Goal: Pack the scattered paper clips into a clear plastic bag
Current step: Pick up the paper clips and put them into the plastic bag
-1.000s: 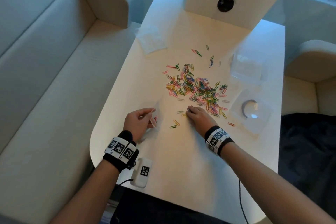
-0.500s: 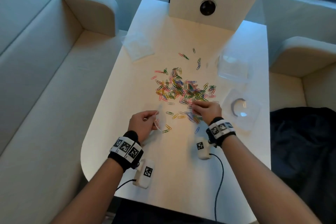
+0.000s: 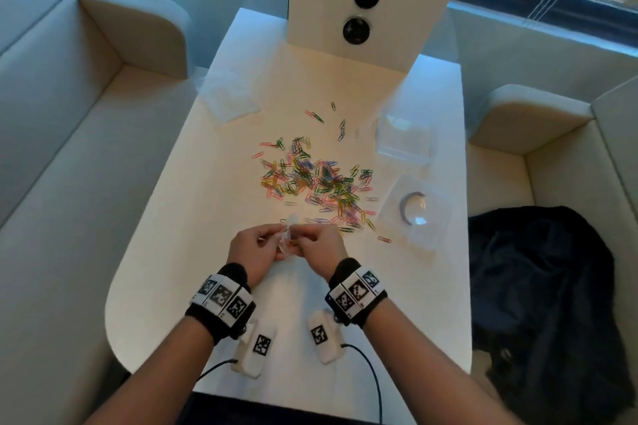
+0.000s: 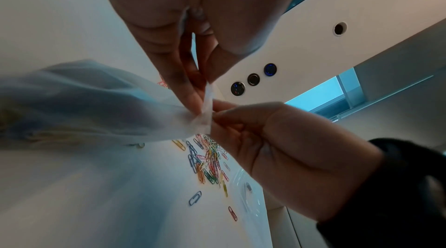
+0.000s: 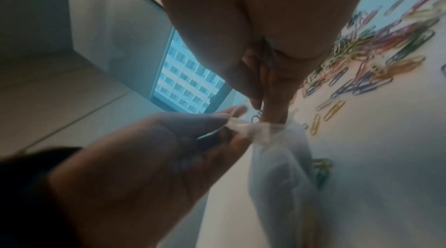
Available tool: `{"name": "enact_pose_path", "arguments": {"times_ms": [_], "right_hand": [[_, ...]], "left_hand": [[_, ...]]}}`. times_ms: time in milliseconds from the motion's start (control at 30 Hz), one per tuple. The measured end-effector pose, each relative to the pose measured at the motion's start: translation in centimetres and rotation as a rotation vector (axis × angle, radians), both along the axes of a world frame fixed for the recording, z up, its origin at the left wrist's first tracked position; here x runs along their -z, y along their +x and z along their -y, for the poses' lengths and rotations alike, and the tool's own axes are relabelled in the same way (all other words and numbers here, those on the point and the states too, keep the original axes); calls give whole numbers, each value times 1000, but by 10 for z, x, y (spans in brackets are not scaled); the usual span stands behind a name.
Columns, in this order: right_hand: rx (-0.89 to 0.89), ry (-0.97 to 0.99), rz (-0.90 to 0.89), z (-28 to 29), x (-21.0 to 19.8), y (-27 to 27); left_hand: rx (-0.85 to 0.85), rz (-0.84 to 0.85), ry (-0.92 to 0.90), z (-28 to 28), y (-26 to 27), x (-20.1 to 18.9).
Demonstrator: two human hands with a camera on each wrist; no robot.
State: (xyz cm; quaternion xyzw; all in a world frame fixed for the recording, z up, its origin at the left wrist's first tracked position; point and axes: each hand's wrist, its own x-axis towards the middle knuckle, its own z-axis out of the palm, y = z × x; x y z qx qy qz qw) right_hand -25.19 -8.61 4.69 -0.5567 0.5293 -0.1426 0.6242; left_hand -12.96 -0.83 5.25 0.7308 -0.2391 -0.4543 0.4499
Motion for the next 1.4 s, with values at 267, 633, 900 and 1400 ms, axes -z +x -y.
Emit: {"name": "enact_pose_path", "arguments": {"times_ms": [267, 633, 900, 1400], "right_hand": [[-207, -379, -125, -6, -8, 0], [-1260, -1075, -440, -17, 58, -25], [-1112, -1054, -853, 25, 72, -30], [-606, -922, -726, 76, 52, -56]], "left_hand": [[-11, -10, -7, -10, 3, 1], [-219, -89, -67, -45, 56, -10], [-255, -123, -59, -52, 67, -11], [-170, -144, -19, -40, 54, -6]]}}
